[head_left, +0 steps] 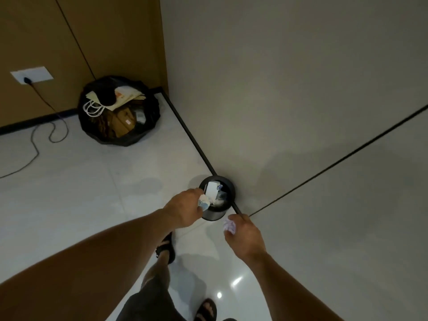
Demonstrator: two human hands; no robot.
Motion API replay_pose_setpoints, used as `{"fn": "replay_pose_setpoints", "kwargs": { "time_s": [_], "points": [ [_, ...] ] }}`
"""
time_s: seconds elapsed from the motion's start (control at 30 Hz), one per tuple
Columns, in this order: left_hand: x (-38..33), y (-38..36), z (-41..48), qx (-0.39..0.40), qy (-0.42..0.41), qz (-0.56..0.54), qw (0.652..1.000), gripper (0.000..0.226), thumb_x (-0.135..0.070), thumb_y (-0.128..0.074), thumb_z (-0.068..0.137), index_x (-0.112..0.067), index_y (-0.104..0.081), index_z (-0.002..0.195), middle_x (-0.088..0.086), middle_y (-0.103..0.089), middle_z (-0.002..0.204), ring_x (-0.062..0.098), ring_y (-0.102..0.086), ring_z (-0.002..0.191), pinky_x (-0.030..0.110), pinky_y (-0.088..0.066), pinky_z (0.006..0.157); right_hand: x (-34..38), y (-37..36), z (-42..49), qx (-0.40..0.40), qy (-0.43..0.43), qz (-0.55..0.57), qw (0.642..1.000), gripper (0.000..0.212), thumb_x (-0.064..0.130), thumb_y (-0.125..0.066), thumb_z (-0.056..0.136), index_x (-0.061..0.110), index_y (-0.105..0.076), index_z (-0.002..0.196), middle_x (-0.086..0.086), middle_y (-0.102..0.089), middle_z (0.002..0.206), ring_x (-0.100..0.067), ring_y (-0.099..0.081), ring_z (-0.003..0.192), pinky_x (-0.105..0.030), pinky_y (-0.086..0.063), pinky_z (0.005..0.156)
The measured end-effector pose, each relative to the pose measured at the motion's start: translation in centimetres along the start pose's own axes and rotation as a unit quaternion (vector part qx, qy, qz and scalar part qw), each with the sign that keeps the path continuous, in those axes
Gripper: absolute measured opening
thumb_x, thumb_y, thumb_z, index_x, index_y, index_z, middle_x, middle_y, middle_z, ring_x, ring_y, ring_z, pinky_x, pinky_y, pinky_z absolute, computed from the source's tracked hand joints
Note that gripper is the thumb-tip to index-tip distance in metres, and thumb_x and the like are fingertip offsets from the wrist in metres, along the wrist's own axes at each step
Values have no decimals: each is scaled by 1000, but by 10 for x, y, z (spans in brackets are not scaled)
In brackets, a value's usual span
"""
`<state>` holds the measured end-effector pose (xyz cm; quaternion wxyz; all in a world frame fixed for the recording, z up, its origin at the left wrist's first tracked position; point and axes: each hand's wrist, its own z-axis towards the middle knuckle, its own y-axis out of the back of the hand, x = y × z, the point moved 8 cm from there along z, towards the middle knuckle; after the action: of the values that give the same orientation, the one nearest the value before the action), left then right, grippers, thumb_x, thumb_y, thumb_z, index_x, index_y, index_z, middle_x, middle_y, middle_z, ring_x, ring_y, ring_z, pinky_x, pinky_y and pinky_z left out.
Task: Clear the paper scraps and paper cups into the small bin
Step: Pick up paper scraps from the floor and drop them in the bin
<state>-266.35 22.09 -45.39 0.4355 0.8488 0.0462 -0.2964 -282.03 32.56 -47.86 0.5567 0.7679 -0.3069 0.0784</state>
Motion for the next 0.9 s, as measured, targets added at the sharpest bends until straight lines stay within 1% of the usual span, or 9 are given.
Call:
{"fn": "replay_pose_setpoints", "kwargs": {
  "time_s": [0.07, 0.13, 0.2, 0.3, 0.37, 0.53, 0.7, 0.8, 0.9],
  "points": [
    [10, -1, 48, 23, -8, -6, 1000, 52, -26, -59, 91, -17, -41, 139, 9, -55, 132, 25, -55, 115, 30, -44, 96, -8, -7, 39, 12, -31, 0, 999, 23, 32, -53, 90, 28, -61, 111, 9, -57, 108, -8, -60, 92, -9, -39, 72],
    [22, -2, 92, 44, -9, -11, 999, 53, -27, -59, 91, -19, -40, 140, 7, -55, 132, 23, -55, 116, 29, -44, 95, -12, -17, 76, 29, -48, -18, 998, 13, 30, -53, 90, 30, -59, 101, 11, -56, 102, -4, -58, 86, -4, -32, 64],
    [38, -7, 133, 66, -11, -11, 998, 53, -28, -58, 92, -19, -39, 140, 6, -55, 133, 23, -55, 117, 29, -44, 95, -16, -30, 113, 45, -59, -21, 997, 9, 30, -57, 91, 33, -55, 100, 17, -50, 97, -2, -54, 83, -3, -33, 63],
    [65, -24, 193, 97, -25, -1, 995, 50, -28, -54, 92, -19, -40, 139, 4, -53, 133, 21, -53, 117, 26, -42, 93, -25, -53, 171, 47, -56, -26, 997, 9, 31, -52, 95, 30, -56, 103, 15, -53, 99, -2, -54, 85, -10, -45, 75],
    [79, -42, 231, 99, -37, 10, 994, 47, -27, -53, 92, -17, -42, 137, 5, -53, 132, 21, -54, 116, 26, -42, 93, -39, -74, 208, 46, -69, -10, 997, 10, 29, -50, 95, 29, -56, 103, 10, -58, 103, -3, -55, 90, -15, -47, 82],
    [107, -131, 311, 95, -95, 51, 990, 46, -31, -51, 94, -19, -43, 137, 1, -57, 129, 17, -54, 117, 24, -39, 97, -107, -147, 293, 40, -72, -55, 995, 22, 37, -39, 100, 27, -55, 112, 6, -59, 105, -6, -56, 92, -15, -44, 79],
    [143, -224, 377, 70, -121, 82, 987, 48, -32, -53, 93, -20, -41, 138, 0, -53, 131, 15, -49, 121, 25, -36, 102, -182, -217, 371, 44, -59, -89, 993, 30, 33, -49, 97, 22, -52, 125, -2, -58, 116, -18, -59, 98, -28, -50, 79],
    [163, -270, 411, 59, -122, 97, 986, 52, -32, -57, 92, -17, -41, 139, 4, -48, 140, 18, -37, 136, 32, -31, 111, -214, -257, 414, 56, -40, -115, 991, 36, 35, -51, 95, 22, -48, 129, -4, -55, 123, -21, -55, 107, -34, -48, 85],
    [180, -302, 428, 69, -142, 151, 976, 64, -35, -61, 87, -15, -37, 143, 6, -39, 149, 23, -19, 146, 40, -18, 117, -229, -277, 436, 23, 14, -155, 988, 47, 35, -60, 90, 21, -50, 133, -5, -54, 130, -26, -52, 119, -40, -43, 100]
  ]
}}
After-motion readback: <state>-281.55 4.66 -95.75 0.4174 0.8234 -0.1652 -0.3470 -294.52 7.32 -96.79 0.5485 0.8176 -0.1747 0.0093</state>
